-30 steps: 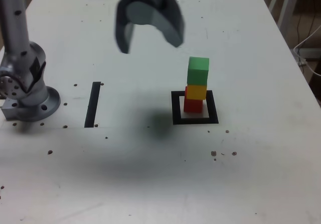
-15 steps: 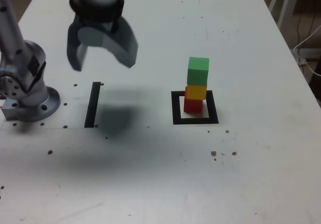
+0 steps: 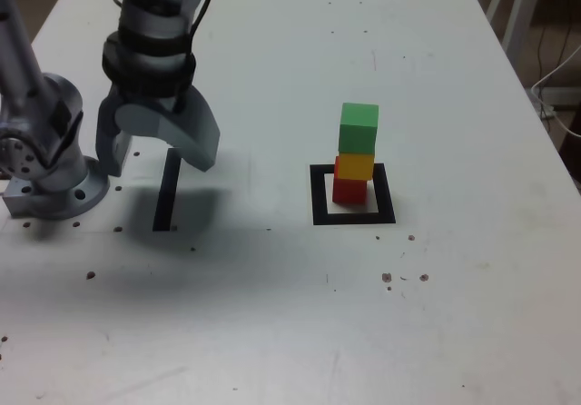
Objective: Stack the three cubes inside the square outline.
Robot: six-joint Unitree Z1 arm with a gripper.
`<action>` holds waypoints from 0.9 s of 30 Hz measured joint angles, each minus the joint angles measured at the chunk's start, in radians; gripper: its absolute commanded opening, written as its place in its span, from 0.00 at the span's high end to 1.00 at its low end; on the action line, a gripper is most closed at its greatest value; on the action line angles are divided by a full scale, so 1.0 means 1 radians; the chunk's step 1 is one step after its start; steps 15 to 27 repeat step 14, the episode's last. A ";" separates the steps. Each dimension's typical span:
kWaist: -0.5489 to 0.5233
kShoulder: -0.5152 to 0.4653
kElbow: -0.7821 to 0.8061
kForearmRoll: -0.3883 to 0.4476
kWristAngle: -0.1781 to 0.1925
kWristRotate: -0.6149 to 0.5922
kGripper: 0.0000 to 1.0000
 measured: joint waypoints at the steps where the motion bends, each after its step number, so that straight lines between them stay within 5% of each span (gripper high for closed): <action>1: 0.000 0.000 0.002 -0.003 -0.001 0.000 0.00; 27: 0.000 0.000 0.009 -0.010 -0.005 0.000 0.00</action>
